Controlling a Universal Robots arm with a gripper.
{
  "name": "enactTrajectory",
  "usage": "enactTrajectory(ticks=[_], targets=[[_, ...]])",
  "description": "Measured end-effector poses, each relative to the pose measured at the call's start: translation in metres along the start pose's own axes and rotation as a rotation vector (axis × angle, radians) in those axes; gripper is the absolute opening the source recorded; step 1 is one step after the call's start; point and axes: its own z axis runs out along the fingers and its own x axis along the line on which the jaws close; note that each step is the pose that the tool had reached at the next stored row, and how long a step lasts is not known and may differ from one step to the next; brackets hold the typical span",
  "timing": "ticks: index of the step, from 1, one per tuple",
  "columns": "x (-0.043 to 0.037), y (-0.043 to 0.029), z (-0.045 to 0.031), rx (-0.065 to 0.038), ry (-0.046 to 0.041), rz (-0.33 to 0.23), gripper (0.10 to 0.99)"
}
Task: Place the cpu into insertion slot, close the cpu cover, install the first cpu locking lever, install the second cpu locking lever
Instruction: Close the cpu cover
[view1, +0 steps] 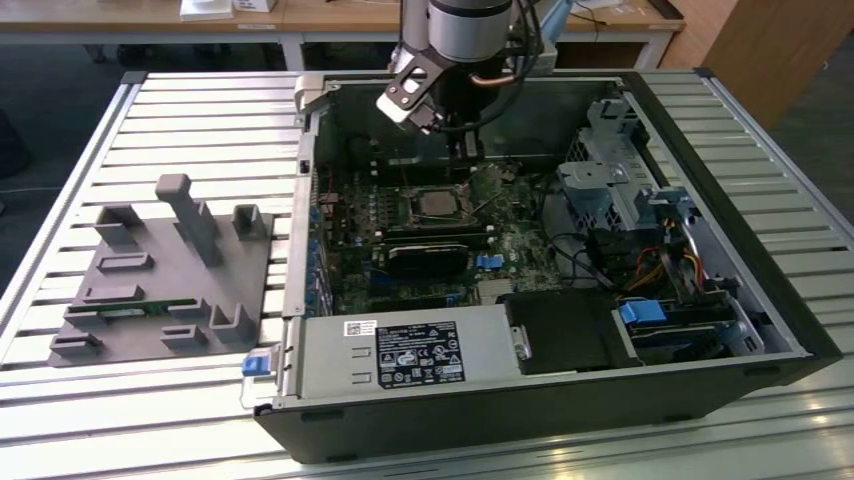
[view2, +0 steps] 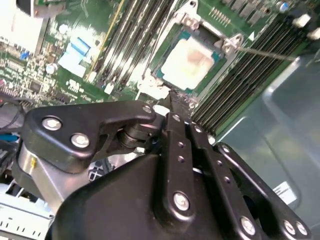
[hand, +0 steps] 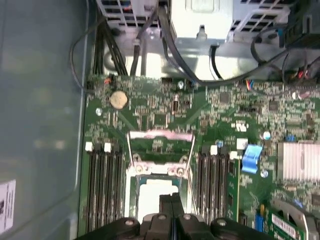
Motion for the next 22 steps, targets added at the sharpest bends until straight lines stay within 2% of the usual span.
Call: enactTrajectory(ticks=[8,16,22], targets=[[0.0026,0.0296,0.0018,0.001,0.003,0.0,0.106],[0.0107,0.0483,0.0043,0.002,0.0029,0.0,0.106],[0.0126,0.0631,0.0066,0.005,0.0023,0.0,0.106]])
